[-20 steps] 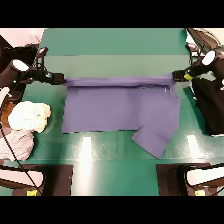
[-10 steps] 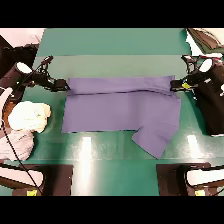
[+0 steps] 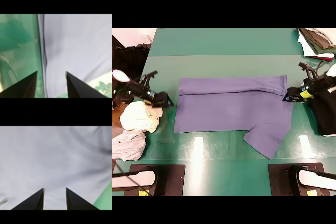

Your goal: Fold the shirts.

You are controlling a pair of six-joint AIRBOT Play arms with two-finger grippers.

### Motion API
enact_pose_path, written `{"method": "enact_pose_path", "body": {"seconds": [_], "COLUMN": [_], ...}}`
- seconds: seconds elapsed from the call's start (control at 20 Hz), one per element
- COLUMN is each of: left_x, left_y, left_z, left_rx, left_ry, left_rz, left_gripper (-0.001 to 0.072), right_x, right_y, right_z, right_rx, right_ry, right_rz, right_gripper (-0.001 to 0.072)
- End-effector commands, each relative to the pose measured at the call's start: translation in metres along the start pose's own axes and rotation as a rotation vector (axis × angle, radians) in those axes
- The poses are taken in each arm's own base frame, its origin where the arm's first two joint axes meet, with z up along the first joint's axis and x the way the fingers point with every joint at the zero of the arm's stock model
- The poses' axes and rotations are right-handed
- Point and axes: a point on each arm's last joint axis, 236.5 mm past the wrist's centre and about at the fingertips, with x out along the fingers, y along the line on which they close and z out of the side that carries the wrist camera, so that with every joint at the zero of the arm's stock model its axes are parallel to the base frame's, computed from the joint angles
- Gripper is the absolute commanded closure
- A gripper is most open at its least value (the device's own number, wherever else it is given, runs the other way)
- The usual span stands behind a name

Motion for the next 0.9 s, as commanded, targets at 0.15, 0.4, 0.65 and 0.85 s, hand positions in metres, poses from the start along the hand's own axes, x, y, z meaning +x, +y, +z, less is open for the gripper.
{"method": "enact_pose_path", "body": {"seconds": [0.15, 0.4, 0.65, 0.85], "left_x": [0.031, 0.053, 0.06, 0.049], "left_y": [0.008, -0.002, -0.014, -0.021], "left_z": [-0.087, -0.108, -0.111, -0.096], "left_rx": [-0.102, -0.091, -0.061, -0.034], "left_ry": [0.002, 0.052, 0.069, 0.046], "left_rz": [0.02, 0.003, 0.007, 0.001], "left_gripper": [0.0283, 0.0284, 0.0655, 0.0686], "right_x": [-0.014, -0.034, -0.041, -0.013], "right_y": [0.015, 0.023, 0.016, -0.019], "right_z": [-0.038, -0.038, -0.057, -0.118], "right_rx": [0.022, -0.008, -0.029, 0.06], "right_ry": [-0.064, -0.135, -0.093, 0.078], "right_rz": [0.067, 0.054, 0.005, -0.093], "right_gripper": [0.0403, 0.0404, 0.0403, 0.0399]}}
